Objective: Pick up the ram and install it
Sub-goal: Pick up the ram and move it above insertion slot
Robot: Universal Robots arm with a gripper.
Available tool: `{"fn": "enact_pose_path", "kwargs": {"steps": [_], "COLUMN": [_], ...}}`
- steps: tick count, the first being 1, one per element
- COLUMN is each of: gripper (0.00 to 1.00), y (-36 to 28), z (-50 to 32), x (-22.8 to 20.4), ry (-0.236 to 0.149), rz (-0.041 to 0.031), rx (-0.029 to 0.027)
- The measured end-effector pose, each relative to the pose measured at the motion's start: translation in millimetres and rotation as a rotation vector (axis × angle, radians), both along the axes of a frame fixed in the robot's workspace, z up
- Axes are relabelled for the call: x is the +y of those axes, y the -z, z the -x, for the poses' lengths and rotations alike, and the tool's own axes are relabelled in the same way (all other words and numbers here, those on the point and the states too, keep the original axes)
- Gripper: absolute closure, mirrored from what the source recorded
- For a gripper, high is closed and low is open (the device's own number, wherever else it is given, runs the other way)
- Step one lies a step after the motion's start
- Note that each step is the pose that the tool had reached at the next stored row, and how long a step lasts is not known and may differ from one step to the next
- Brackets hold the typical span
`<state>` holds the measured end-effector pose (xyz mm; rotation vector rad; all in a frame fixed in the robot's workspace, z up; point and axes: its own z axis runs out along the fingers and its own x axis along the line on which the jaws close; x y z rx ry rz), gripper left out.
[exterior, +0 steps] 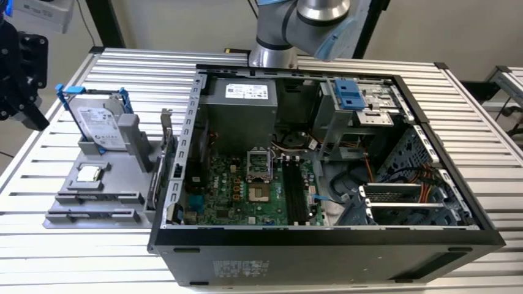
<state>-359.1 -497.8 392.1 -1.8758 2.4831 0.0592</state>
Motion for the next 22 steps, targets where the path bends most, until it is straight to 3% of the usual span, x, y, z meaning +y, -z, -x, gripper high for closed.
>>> {"fn": "enact_pose_path", "kwargs": {"steps": [17, 22], "gripper": [1.00, 1.00], "y": [0.4, 0.4], "z": [0.0, -0.3], "x": [0.0, 0.0], "ry": [-0.306, -0.310], "rz": [0.0000, 0.0000], "rx": [0.0000, 0.0000]}}
